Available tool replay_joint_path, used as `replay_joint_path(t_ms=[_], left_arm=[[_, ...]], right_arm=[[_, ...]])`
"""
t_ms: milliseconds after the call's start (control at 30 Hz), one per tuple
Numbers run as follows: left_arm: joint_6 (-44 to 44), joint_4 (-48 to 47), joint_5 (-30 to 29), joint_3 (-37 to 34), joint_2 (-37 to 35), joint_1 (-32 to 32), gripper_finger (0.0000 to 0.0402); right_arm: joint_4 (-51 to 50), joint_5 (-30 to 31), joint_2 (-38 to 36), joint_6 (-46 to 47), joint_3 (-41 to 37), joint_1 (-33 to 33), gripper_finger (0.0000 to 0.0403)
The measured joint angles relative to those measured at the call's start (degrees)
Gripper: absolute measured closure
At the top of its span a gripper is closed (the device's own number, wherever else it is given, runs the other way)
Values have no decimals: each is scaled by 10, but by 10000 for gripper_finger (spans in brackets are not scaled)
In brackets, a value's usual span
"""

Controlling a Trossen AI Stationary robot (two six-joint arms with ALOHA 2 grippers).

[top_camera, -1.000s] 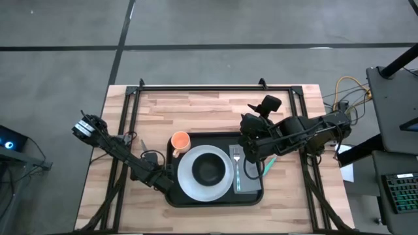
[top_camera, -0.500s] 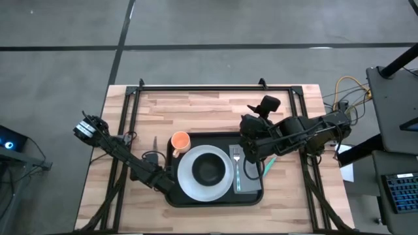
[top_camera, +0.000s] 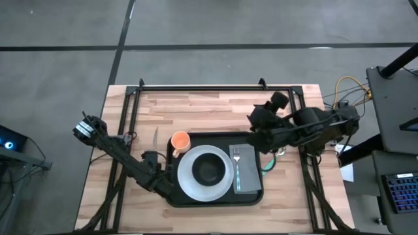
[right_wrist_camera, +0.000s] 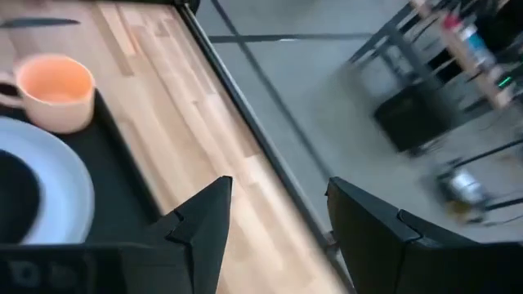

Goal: Set up tray
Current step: Put the green knife to the right of the green fork on the gray napkin

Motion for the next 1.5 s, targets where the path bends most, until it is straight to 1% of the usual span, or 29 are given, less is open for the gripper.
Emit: replay_joint_path(t_ms=[67, 133, 267, 367, 433, 533, 600, 667, 767, 833, 867, 933, 1067, 1133, 1233, 1333, 1500], left_arm=[[0, -42, -35, 32, 0, -4, 377], [0, -91, -83, 67, 0, -11, 377], [26, -151, -203, 132, 0, -26, 377], [69, -168, -293, 166, 0, -30, 377], [106, -175, -352, 184, 0, -29, 377], [179, -176, -428, 208, 0, -19, 377], [207, -176, -471, 221, 0, -12, 377], [241, -171, -510, 230, 0, -7, 377], [289, -154, -551, 235, 0, 0, 377], [313, -149, -578, 236, 1, 3, 377], [320, -145, -588, 236, 1, 5, 377], [325, -142, -612, 236, 1, 9, 377], [354, -118, -663, 236, 1, 19, 377], [384, -89, -678, 236, 1, 27, 377], [432, -44, -701, 234, 4, 39, 377], [461, -13, -712, 232, 11, 51, 377], [468, -1, -724, 231, 26, 62, 377]], right_arm=[[0, -13, -15, 28, -4, 0, 211], [0, -14, -31, 51, -10, 0, 211], [2, -7, -62, 60, -34, 0, 211], [43, 13, -84, 73, -85, 2, 211], [106, 15, -104, 61, -134, 3, 211], [249, 16, -136, 0, -220, 3, 211], [380, 16, -156, -58, -287, 3, 211], [540, 4, -175, -115, -363, 0, 211], [807, -77, -195, -191, -475, -13, 211], [961, -122, -199, -227, -539, -20, 211], [1022, -130, -198, -238, -566, -22, 211], [1103, -132, -193, -243, -605, -27, 211], [1166, -132, -167, -234, -643, -31, 211], [1188, -135, -142, -238, -649, -30, 211], [1251, -154, -97, -251, -649, -32, 211], [1294, -177, -60, -273, -634, -36, 211], [1300, -182, -29, -309, -584, -36, 212]])
